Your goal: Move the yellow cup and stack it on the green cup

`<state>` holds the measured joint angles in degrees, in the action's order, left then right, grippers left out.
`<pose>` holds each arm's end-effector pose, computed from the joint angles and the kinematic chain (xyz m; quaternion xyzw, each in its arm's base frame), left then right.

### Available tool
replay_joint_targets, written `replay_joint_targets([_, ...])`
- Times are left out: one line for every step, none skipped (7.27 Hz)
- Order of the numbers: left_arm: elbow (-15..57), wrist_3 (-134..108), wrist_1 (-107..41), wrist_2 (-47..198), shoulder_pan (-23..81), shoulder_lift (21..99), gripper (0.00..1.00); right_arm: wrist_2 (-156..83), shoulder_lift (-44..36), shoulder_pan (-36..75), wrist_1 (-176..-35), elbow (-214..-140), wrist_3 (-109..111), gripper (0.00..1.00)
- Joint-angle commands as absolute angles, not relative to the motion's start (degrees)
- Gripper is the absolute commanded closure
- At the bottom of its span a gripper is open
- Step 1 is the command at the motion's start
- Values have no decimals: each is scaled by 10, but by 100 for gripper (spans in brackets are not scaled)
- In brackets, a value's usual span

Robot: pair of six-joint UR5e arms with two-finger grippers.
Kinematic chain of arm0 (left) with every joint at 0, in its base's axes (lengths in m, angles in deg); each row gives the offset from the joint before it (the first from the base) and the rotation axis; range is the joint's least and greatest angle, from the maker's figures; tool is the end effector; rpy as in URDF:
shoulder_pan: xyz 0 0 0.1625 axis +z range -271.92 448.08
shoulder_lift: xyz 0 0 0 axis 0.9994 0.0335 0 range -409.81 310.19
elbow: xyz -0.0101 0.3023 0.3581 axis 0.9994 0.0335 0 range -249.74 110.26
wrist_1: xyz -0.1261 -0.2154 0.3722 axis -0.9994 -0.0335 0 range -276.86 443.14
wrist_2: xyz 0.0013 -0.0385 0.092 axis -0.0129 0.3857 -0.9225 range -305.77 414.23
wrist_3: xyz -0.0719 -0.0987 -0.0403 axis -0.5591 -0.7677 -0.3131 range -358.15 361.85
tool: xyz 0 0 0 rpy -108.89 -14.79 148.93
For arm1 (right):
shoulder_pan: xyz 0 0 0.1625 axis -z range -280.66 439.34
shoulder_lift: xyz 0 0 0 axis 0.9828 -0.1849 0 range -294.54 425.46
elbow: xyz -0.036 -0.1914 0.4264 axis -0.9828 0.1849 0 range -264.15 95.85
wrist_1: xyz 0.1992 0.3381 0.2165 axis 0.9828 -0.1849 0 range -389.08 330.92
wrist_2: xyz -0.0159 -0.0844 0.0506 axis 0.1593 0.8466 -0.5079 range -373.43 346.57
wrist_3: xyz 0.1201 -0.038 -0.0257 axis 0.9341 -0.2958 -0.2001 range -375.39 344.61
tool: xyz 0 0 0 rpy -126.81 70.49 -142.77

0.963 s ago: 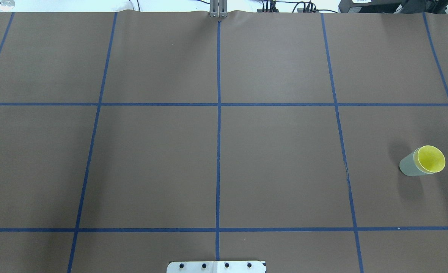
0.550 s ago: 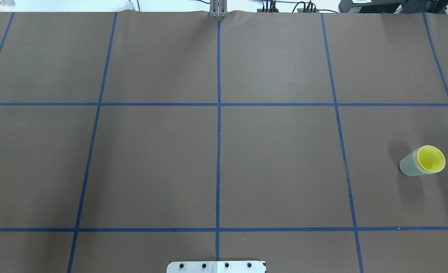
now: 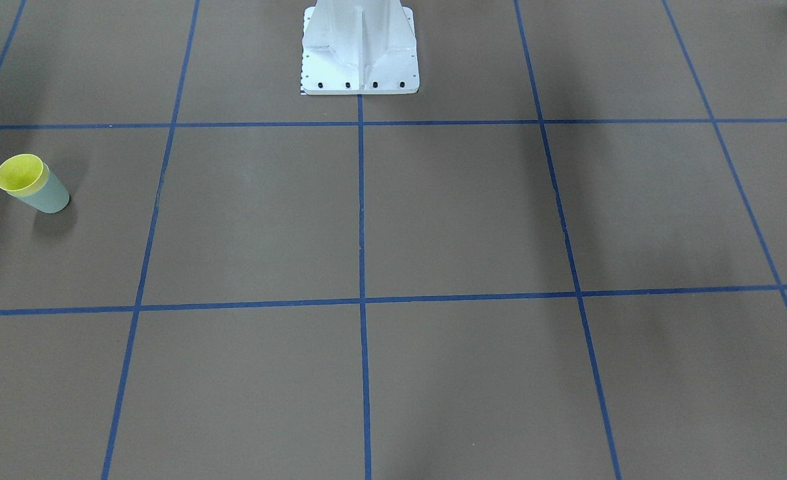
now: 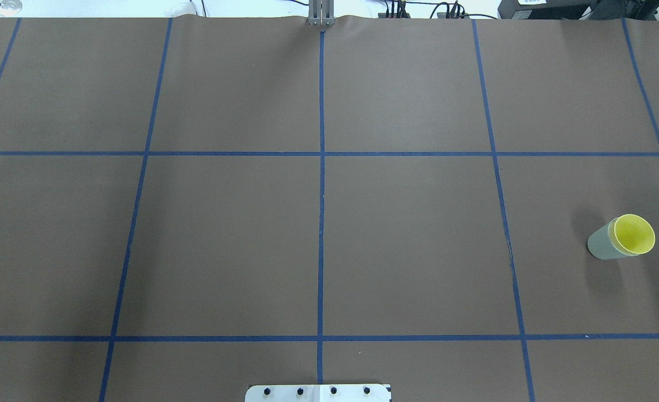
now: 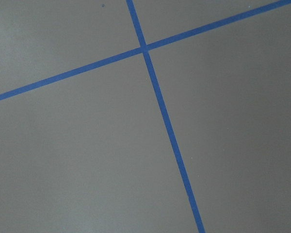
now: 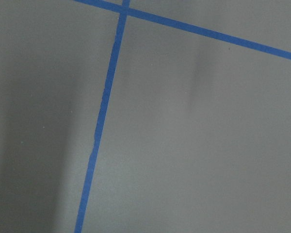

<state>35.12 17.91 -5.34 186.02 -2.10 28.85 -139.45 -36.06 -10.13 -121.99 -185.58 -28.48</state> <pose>-0.0489 -0.4378 0.6881 0.0667 0.3507 0.1352 0.9243 0.0537 -0.4290 0.7315 0.0091 -0.3099 -0.1047 0.9449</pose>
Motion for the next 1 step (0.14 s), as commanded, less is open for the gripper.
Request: replay_joint_targets([350, 180, -53, 1860, -21, 289, 0, -1395, -361, -101, -1220, -1856, -285, 0])
